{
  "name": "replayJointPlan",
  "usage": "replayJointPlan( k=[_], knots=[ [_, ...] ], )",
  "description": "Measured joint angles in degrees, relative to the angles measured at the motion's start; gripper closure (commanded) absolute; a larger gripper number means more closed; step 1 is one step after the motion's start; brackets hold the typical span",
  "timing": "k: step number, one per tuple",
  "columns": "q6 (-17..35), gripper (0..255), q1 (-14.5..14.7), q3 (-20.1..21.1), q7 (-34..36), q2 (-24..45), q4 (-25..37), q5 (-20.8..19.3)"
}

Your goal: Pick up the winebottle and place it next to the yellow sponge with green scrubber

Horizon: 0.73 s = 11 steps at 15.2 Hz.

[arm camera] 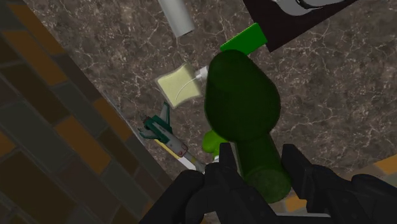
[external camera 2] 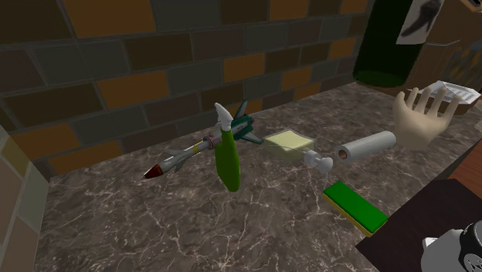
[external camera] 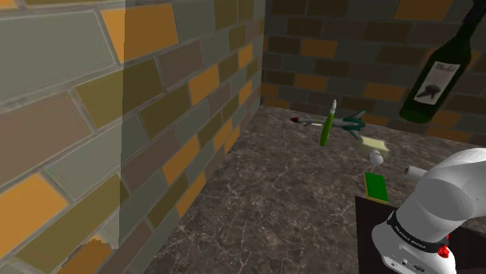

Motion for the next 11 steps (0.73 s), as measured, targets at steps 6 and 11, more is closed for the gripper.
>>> replayJointPlan(
  k=[6,11],
  knots=[
    [-8.4,255,-0.6,-2.3,-6.0,-1.0,8.4,-3.0],
    [-15.2,255,-0.6,-4.4,-11.3,-0.2,17.0,-5.7]
  ],
)
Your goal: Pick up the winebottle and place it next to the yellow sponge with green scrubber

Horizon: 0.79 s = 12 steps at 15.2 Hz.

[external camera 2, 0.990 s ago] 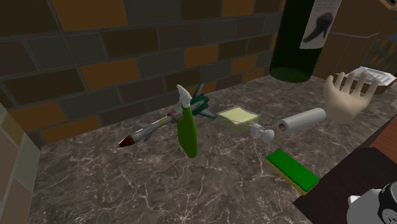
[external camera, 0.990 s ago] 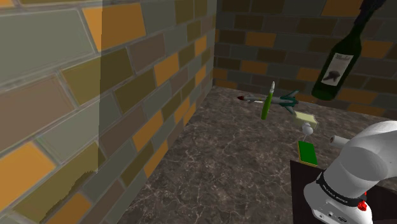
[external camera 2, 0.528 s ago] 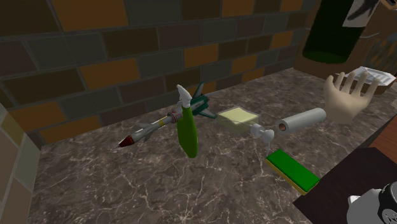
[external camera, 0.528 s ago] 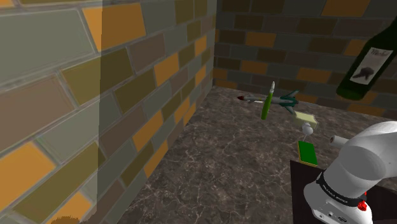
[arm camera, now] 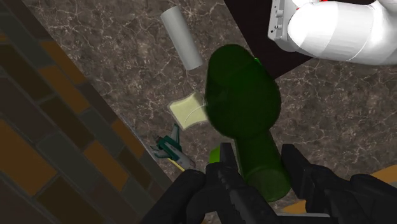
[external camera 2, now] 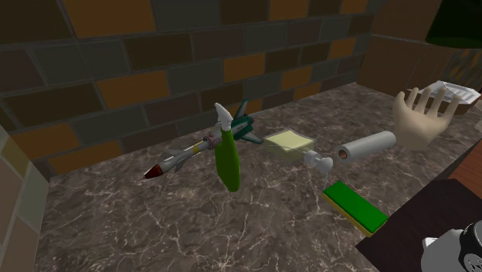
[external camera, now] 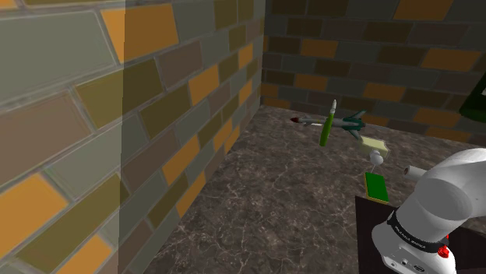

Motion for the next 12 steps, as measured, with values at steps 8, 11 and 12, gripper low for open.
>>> replayJointPlan(
  k=[8,11,12],
  knots=[
    [4.7,255,-1.3,0.4,1.3,-6.7,-11.4,-1.0],
    [6.6,255,-1.8,0.6,2.0,-9.1,-15.6,-1.3],
    [7.1,255,-1.9,0.5,2.1,-9.7,-16.7,-1.4]
  ],
)
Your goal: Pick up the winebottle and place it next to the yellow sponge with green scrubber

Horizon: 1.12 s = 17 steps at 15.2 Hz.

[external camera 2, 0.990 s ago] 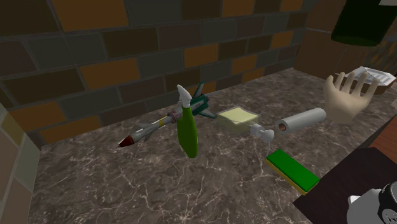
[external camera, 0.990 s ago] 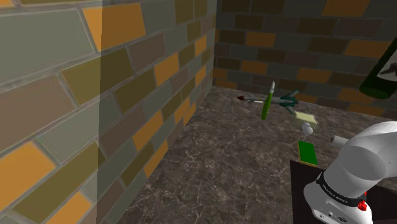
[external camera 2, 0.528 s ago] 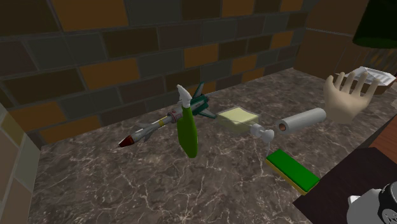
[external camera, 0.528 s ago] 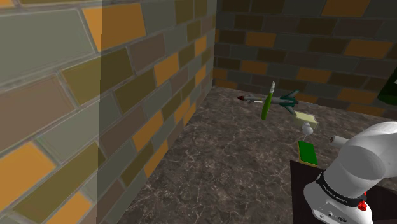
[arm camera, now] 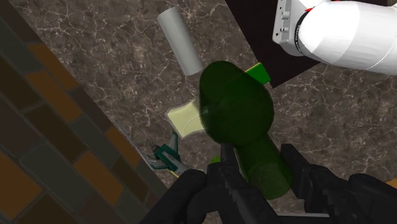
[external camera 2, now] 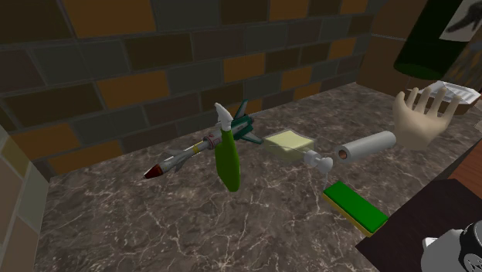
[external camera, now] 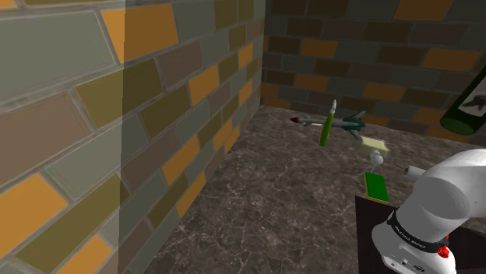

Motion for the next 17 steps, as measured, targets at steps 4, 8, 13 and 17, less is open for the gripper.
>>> replayJointPlan(
  k=[4,8,13,17],
  knots=[
    [2.4,255,-0.6,0.1,0.9,-2.9,-5.3,-0.3],
    [4.7,255,-1.3,0.0,1.6,-6.0,-10.7,-0.8],
    [7.2,255,-1.9,-0.5,2.1,-9.0,-16.3,-1.5],
    [9.2,255,-2.5,-1.1,2.4,-11.6,-20.8,-2.3]
  ],
)
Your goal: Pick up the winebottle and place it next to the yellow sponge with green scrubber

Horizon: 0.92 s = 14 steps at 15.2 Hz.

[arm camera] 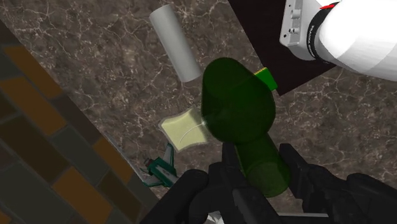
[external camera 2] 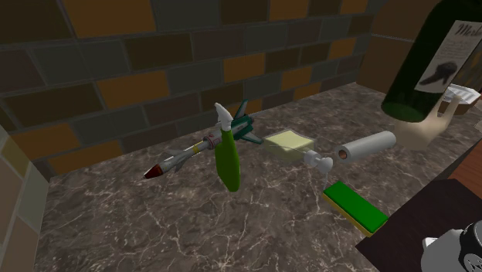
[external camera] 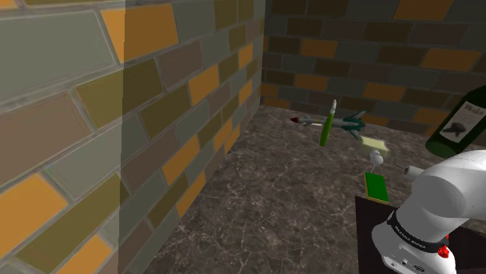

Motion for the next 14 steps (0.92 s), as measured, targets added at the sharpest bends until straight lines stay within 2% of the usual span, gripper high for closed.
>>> replayJointPlan(
  k=[14],
  knots=[
    [6.7,255,-2.1,-2.5,1.2,-7.7,-14.3,-2.9]
  ],
)
